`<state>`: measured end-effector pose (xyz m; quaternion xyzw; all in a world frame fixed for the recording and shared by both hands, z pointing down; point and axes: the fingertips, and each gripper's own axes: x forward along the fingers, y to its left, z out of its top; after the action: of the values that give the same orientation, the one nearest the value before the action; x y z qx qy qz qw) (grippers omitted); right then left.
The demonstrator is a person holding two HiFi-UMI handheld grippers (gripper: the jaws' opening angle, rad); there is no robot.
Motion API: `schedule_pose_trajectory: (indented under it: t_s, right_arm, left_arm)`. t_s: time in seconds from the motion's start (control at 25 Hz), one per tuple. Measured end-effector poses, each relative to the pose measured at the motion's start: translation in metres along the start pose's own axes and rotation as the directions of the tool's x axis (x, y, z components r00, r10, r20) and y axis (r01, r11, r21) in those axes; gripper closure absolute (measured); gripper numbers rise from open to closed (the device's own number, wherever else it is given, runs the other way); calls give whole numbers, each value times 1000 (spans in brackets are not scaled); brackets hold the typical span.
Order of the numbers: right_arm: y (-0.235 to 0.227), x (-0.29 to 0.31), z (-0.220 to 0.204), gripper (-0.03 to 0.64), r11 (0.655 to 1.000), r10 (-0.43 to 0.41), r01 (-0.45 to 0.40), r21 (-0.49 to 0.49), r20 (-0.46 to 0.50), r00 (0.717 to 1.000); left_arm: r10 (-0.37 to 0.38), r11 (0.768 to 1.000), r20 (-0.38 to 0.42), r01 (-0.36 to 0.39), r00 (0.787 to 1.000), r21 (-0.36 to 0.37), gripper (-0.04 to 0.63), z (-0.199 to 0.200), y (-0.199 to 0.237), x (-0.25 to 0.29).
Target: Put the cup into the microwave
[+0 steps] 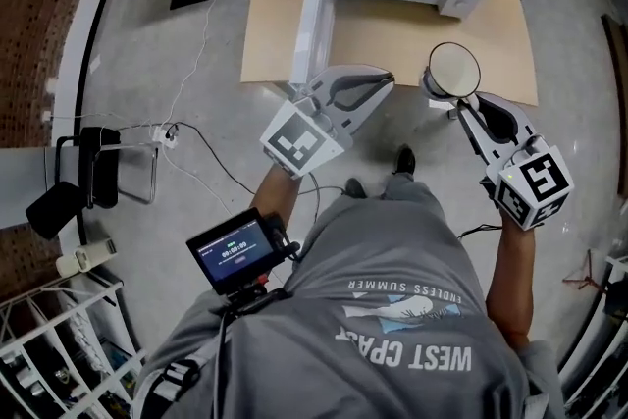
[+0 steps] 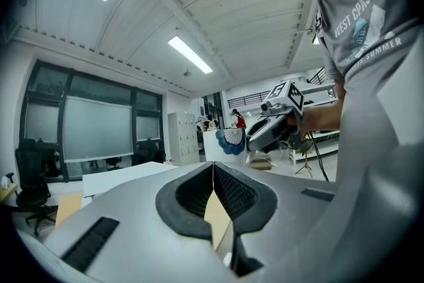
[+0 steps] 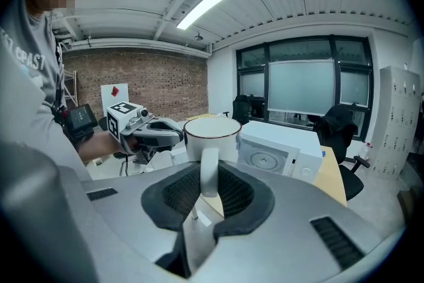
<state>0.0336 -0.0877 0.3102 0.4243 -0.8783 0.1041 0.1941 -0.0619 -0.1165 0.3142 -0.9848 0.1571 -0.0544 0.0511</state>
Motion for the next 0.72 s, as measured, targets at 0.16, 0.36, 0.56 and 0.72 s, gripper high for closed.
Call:
schedule_pose_trajectory:
  t_s: [0.16, 0.36, 0.56, 0.72]
  right_arm:
    - [0, 10, -6, 546, 1000, -1, 1, 2, 27, 1000]
    - [1, 21, -7, 548, 1000, 16, -16, 1, 53, 998]
    - [-8, 30, -13, 548, 1000, 17, -18, 20, 49, 999]
    - [-13, 41, -21, 547, 999, 25, -27, 35, 49, 998]
  left_arm:
    - [-8, 1000, -3, 9, 1000, 13, 574, -4, -2, 0]
    - [-17, 999, -13, 17, 1000, 30, 574, -11, -4, 1]
    - [-18, 999, -26, 19, 999, 38, 574, -12, -1, 5]
    - [-6, 999, -42, 7, 999, 38, 574, -17, 1, 4]
